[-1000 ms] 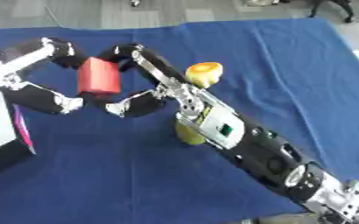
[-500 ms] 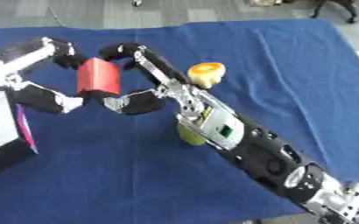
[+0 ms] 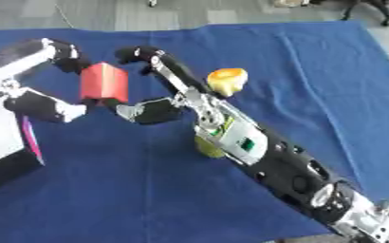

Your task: Pick up the objects with one hand, pass them to the other hand, and then place them into the box on the other side of the table.

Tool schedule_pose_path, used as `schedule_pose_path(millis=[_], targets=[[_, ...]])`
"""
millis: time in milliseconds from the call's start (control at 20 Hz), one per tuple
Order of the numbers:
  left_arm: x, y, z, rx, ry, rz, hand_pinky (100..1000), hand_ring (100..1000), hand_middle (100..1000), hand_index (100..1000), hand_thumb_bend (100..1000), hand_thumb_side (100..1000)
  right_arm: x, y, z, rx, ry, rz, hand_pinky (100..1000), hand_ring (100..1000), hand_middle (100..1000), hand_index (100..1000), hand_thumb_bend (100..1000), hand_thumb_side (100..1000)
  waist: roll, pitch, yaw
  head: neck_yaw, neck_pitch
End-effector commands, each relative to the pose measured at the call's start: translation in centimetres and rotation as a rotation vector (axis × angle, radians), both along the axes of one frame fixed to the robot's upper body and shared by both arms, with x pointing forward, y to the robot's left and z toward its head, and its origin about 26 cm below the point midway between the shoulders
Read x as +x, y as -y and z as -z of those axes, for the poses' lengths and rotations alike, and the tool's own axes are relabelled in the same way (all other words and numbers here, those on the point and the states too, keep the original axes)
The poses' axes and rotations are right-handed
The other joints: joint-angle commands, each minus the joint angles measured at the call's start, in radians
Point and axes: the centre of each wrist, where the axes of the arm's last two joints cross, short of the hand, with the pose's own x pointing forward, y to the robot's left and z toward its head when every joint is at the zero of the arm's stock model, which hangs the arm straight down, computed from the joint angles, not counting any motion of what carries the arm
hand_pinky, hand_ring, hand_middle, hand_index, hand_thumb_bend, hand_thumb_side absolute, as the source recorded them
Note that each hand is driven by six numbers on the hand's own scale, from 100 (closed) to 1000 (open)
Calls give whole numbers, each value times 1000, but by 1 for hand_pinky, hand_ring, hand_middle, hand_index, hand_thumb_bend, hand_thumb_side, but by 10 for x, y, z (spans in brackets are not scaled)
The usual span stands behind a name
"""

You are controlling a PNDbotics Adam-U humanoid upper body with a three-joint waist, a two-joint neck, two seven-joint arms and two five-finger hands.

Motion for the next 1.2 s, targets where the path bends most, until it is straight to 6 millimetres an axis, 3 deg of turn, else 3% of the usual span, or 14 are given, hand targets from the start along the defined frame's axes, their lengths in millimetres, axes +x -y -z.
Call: schedule_pose_path(millis=[50, 500, 900, 1200], targets=[[2, -14, -13, -17, 42, -34, 787, 718, 693, 416, 100, 128, -1, 6, -9, 3, 40, 1, 771, 883, 772, 854, 357, 276, 3, -18, 0, 11, 6], [18, -47, -11, -44, 75, -151, 790, 719, 694, 415, 100, 130, -5, 6, -10, -2, 48, -27, 772, 882, 771, 853, 357, 257, 7, -23, -4, 45, 6], [27, -117, -35, -174, 93, -338, 800, 724, 704, 411, 100, 140, -8, 8, -12, -16, 47, -41, 772, 880, 769, 851, 370, 224, 8, -25, -5, 91, 6], [37, -148, -35, -145, 98, -433, 794, 721, 697, 415, 100, 125, -11, 7, -14, -27, 49, -61, 771, 874, 763, 844, 378, 221, 7, -26, -6, 112, 6]])
